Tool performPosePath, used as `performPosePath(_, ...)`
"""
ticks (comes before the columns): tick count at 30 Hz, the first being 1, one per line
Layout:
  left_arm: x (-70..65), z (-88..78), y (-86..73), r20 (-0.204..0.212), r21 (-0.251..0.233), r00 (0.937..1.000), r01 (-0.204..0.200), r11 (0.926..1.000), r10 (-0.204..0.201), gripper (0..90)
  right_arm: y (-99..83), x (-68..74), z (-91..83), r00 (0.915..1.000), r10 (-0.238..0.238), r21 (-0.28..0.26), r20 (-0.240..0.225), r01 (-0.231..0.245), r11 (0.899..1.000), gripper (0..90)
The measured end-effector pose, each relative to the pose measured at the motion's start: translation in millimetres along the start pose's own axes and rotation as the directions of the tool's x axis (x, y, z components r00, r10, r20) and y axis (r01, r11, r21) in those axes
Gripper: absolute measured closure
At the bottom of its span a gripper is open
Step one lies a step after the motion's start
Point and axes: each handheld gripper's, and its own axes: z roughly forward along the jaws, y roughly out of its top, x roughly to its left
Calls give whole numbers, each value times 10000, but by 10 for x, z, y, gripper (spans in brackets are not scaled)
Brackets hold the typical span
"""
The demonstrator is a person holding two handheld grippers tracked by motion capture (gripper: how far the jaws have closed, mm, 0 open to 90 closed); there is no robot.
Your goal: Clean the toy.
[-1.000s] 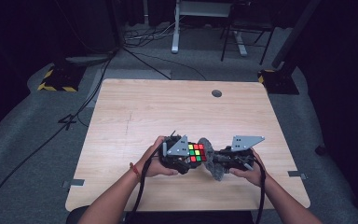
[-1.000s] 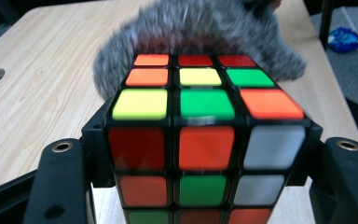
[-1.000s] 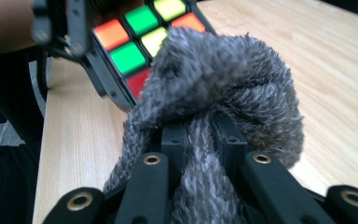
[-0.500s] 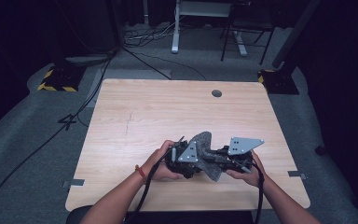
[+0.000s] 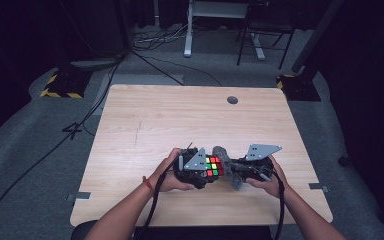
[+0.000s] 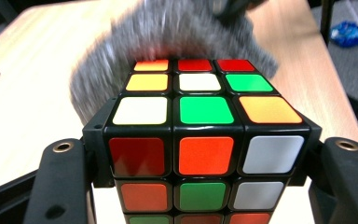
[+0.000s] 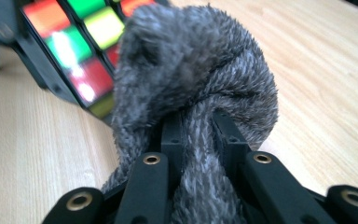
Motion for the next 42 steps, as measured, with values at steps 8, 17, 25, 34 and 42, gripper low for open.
performPosePath(8, 33, -12, -35, 129, -128, 9996, 235, 9996, -233, 330, 15, 43, -2, 9963, 110, -704, -855, -171, 9974, 777)
performPosePath(17, 5, 47, -38, -49, 294, 10000, -85, 9995, 87, 329, 76, 96, -74, 9946, -160, -1370, -1025, 19, 9906, 778)
performPosePath(25, 3, 38, -14, -182, 220, 9998, -52, 9997, 56, 332, 115, 109, -69, 9960, -316, -1215, -832, 213, 9924, 779)
performPosePath(34, 5, -65, 33, -79, -361, 10000, 28, 9993, -31, 332, -22, 49, 111, 9983, 127, 351, -568, -107, 9993, 780)
performPosePath(42, -21, -106, 69, 352, -792, 9994, 10, 9969, 18, 333, -20, 78, 175, 9972, 205, 694, -714, -155, 9975, 779)
